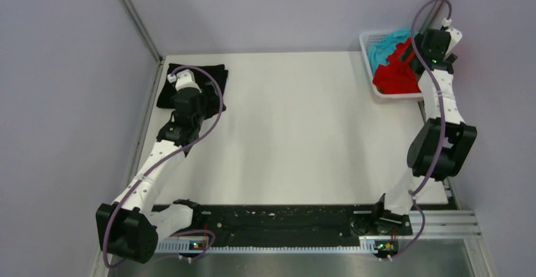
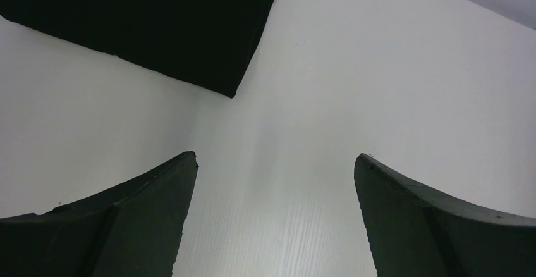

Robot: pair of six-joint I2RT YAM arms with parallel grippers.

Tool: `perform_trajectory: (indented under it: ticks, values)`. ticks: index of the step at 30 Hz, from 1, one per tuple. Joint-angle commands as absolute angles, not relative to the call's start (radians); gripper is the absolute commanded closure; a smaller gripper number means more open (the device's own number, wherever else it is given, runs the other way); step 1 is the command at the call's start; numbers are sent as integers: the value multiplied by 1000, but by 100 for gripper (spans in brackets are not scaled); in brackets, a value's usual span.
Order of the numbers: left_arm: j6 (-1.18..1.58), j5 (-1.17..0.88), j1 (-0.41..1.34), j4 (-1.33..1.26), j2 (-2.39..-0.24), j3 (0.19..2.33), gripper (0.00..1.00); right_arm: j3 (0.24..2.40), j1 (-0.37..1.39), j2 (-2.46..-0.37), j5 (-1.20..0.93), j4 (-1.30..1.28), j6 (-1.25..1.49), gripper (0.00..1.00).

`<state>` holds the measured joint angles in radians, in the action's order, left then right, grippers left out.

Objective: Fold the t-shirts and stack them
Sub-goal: Grab crumpled tshirt from bin with the right arm

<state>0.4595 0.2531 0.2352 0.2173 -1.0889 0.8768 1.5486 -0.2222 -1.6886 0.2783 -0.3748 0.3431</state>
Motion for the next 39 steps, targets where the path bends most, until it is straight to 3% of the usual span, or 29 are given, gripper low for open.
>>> perform_trajectory:
  ticks: [1, 11, 13, 18, 25, 30, 39]
  values:
    - [493, 297, 229, 207, -1104, 905, 1, 1746, -248, -1868, 221, -467, 330, 7]
    - [533, 283, 228, 218, -1182, 911, 1, 2124, -254, -2273, 123, -538, 308, 20]
    - [537, 281, 227, 218, -1188, 912, 1, 2150, -254, -2312, 99, -522, 284, 36]
    - [540, 287, 227, 230, -1192, 917, 1, 2189, -255, -2298, 49, -463, 245, 100]
    - [548, 279, 227, 227, -1152, 892, 1, 2276, -251, -2105, -63, -452, 234, 100]
    - [548, 286, 227, 222, -1107, 864, 1, 2176, -216, -1895, -206, -368, 272, 100]
    - [499, 320, 227, 263, -1020, 850, 1, 2218, 104, -1741, -510, -323, 288, 100]
